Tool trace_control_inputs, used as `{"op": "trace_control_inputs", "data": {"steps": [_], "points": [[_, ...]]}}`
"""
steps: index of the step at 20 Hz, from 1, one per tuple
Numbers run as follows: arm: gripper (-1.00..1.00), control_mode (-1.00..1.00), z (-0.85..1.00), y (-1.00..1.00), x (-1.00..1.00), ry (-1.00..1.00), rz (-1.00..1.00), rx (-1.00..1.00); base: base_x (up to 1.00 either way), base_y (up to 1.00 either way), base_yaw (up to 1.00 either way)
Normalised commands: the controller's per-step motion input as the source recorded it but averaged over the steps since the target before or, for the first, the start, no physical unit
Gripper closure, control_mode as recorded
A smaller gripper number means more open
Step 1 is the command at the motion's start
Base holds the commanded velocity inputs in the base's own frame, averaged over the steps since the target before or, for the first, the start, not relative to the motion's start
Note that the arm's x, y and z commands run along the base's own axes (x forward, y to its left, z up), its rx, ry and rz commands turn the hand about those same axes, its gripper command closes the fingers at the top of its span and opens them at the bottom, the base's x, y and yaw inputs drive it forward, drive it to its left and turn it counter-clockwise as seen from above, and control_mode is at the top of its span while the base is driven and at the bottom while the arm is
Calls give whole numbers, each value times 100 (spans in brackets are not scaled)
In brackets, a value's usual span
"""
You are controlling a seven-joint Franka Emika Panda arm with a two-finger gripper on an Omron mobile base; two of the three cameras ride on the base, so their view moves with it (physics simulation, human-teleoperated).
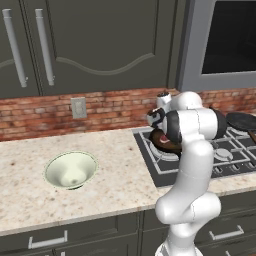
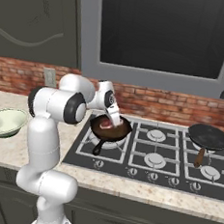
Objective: Place one of the steaks on the plate and the other in the bowl. Then place the bowl in the fridge.
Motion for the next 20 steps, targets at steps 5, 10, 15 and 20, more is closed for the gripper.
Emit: {"op": "trace_control_inputs", "data": {"steps": [5, 10, 15, 20], "points": [[100, -100, -1, 0, -15, -12, 0, 0, 0, 0, 0], [100, -100, 1, 0, -29, -14, 0, 0, 0, 0, 0], [100, -100, 0, 0, -32, -5, 0, 0, 0, 0, 0], [100, -100, 12, 0, -23, -11, 0, 0, 0, 0, 0]]}}
